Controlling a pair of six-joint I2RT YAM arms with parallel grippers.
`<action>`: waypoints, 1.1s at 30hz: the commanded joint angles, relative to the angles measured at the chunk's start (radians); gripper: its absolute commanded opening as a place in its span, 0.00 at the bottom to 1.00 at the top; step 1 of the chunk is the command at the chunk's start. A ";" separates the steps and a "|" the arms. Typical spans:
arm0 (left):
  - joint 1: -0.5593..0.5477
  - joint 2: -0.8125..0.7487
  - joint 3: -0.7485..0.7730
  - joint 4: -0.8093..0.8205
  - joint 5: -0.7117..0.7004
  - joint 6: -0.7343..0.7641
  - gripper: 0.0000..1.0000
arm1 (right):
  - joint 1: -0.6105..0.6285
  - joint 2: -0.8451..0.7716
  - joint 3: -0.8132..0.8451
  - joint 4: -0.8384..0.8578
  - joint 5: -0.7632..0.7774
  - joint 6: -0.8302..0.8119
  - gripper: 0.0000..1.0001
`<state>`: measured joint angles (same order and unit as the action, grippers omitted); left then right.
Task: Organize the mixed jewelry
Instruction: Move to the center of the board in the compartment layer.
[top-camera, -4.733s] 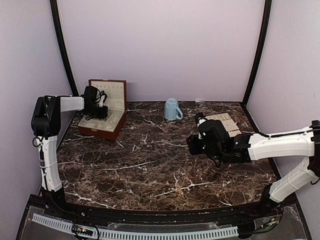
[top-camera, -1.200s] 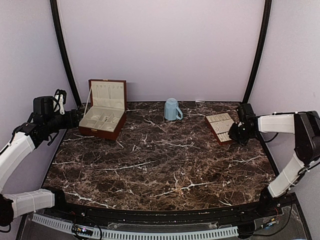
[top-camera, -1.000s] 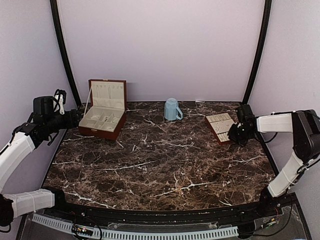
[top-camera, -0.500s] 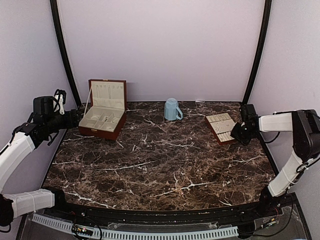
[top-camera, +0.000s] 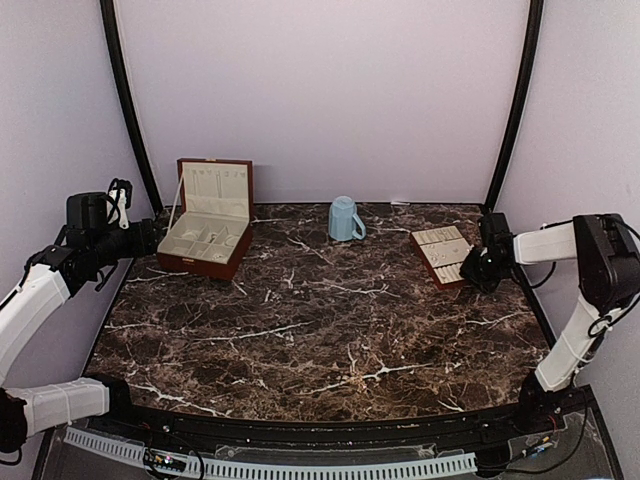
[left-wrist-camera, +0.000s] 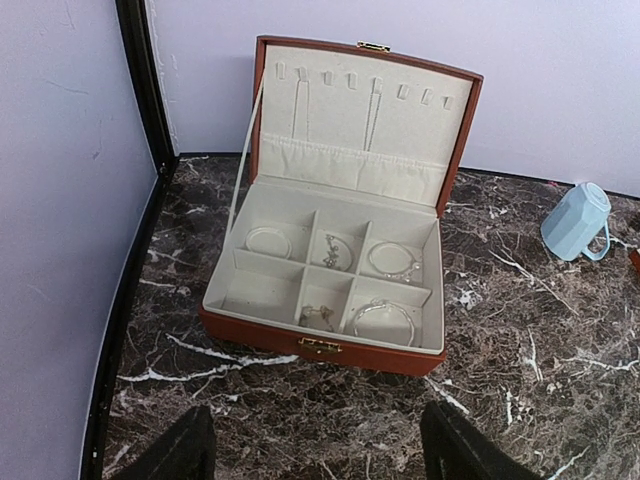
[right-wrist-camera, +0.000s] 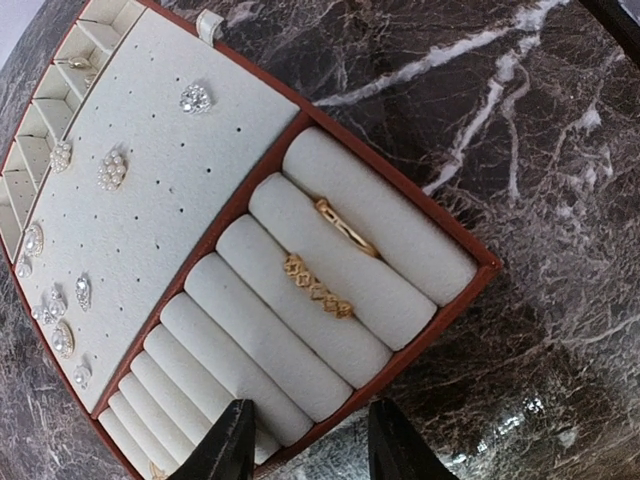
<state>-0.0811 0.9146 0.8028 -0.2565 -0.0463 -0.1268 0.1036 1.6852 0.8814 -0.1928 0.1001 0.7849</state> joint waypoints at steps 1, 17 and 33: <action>0.003 -0.008 -0.009 0.007 -0.010 -0.001 0.73 | -0.004 0.033 0.006 0.024 -0.010 0.002 0.39; 0.003 -0.008 -0.008 0.007 -0.015 0.002 0.73 | -0.004 0.011 -0.055 0.042 -0.039 -0.111 0.20; 0.004 -0.001 -0.008 0.009 -0.011 0.003 0.73 | 0.087 -0.100 -0.122 0.036 -0.076 -0.338 0.18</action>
<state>-0.0811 0.9150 0.8028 -0.2565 -0.0505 -0.1268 0.1410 1.6054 0.7773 -0.1257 0.0483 0.5358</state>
